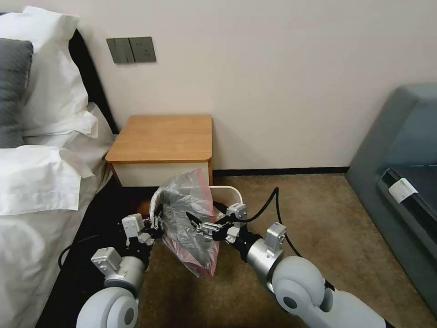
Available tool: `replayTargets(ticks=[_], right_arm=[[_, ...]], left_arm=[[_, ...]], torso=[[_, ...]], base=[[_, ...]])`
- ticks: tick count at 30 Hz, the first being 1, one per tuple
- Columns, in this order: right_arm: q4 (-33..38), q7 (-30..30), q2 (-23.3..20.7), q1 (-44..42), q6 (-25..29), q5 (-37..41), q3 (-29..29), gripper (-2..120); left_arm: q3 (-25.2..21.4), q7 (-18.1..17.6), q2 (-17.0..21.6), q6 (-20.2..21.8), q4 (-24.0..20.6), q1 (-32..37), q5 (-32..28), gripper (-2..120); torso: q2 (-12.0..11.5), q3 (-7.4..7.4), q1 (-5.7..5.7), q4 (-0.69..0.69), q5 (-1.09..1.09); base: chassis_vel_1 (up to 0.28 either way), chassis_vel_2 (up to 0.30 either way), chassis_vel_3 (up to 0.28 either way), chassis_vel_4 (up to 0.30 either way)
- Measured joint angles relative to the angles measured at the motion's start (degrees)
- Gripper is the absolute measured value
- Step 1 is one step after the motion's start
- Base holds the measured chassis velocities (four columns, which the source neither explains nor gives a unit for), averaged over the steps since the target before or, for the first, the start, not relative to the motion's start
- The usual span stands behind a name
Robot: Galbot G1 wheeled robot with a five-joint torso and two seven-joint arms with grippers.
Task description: Pick up the garbage bag from the table and place it over the trash can.
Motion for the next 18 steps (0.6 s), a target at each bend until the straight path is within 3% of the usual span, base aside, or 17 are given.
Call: replayTargets(ticks=[9, 11, 18], right_arm=[[-0.72, -0.52, -0.02, 0.27, 0.36, -1.09, -0.09, 44], [-0.91, -0.58, -0.01, 0.44, 0.47, -1.27, -0.11, 30], [-1.43, -0.95, 0.32, 0.64, 0.77, -2.01, -0.24, 8]], left_arm=[[0.02, 0.01, -0.19, -0.06, 0.84, -0.38, -0.10, 6], [0.08, 0.00, -0.24, -0.07, 0.90, -0.57, -0.11, 6], [0.05, 0.00, -0.23, -0.07, 1.24, -0.70, -0.15, 6]], torso=[[0.00, 0.00, 0.00, 0.00, 0.00], [0.00, 0.00, 0.00, 0.00, 0.00], [0.00, 0.00, 0.00, 0.00, 0.00]], base=[[0.000, 0.000, 0.000, 0.000], [0.000, 0.000, 0.000, 0.000], [0.000, 0.000, 0.000, 0.000]])
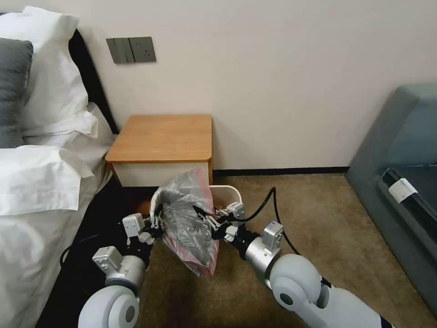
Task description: Pick up the garbage bag from the table and place it over the trash can.
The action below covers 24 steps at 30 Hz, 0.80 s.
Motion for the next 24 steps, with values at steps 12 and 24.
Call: replayTargets(ticks=[12, 24], right_arm=[[-0.21, -0.24, -0.83, -0.10, 0.72, -1.65, -0.05, 0], [-0.21, 3.11, -1.59, -0.16, 1.30, -5.45, 1.55, 0]], left_arm=[[-0.19, 0.00, 0.09, 0.00, 0.16, -0.11, -0.08, 6], [-0.14, -0.01, -0.02, 0.00, 0.09, 0.20, -0.10, 6]], torso=[[0.00, 0.00, 0.00, 0.00, 0.00], [0.00, 0.00, 0.00, 0.00, 0.00]], base=[[0.000, 0.000, 0.000, 0.000], [0.000, 0.000, 0.000, 0.000]])
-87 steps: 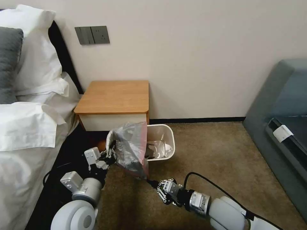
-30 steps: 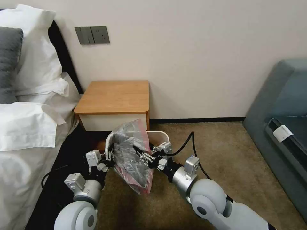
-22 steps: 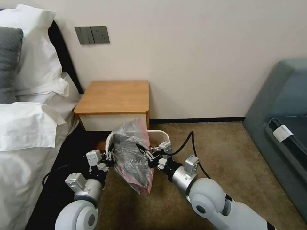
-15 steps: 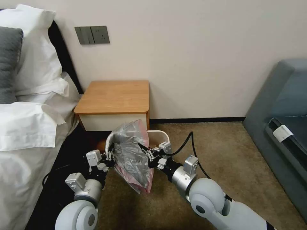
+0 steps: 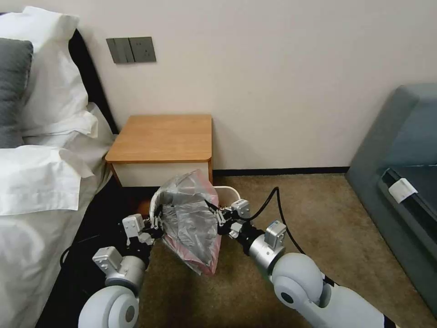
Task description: Pick up the garbage bag from the table and place it over the trash can.
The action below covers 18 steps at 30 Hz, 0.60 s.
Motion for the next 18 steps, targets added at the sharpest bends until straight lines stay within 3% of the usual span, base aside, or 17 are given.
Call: replayTargets(ticks=[18], right_arm=[[1.47, -0.03, -3.34, -2.01, 0.97, 0.22, 5.38, 0]], left_arm=[[-0.53, 0.03, 0.01, -0.20, 0.55, -0.27, -0.26, 6]], torso=[[0.00, 0.00, 0.00, 0.00, 0.00]], base=[[0.000, 0.000, 0.000, 0.000]])
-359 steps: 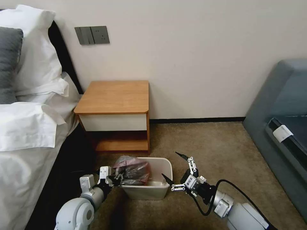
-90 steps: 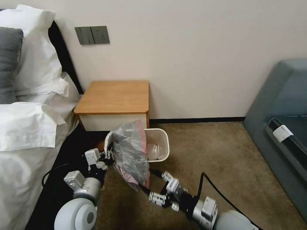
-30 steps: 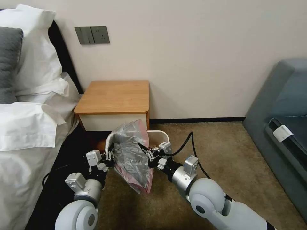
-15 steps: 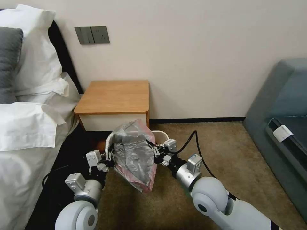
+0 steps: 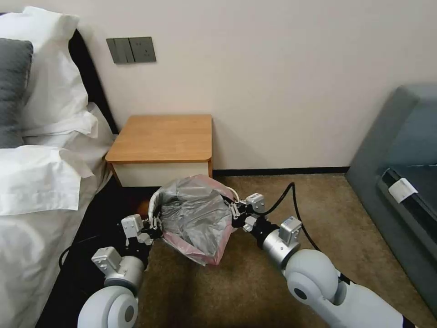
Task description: Pick up the garbage bag from the table and place it over the trash can.
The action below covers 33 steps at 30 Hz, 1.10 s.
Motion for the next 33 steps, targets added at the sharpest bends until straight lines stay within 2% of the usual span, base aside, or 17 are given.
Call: replayTargets(ticks=[25, 33], right_arm=[[-1.53, -1.00, -1.14, -3.03, 0.87, -1.46, 5.80, 0], [-3.49, -2.32, -0.51, -5.31, 2.80, -7.08, 6.20, 0]], left_arm=[[-0.56, -0.34, 0.52, 1.35, -2.74, 0.21, -6.31, 6], [-0.34, -1.05, -0.09, 2.30, -4.17, 0.35, -9.17, 6]], torso=[[0.00, 0.00, 0.00, 0.00, 0.00], [0.00, 0.00, 0.00, 0.00, 0.00]], base=[[0.000, 0.000, 0.000, 0.000], [0.000, 0.000, 0.000, 0.000]])
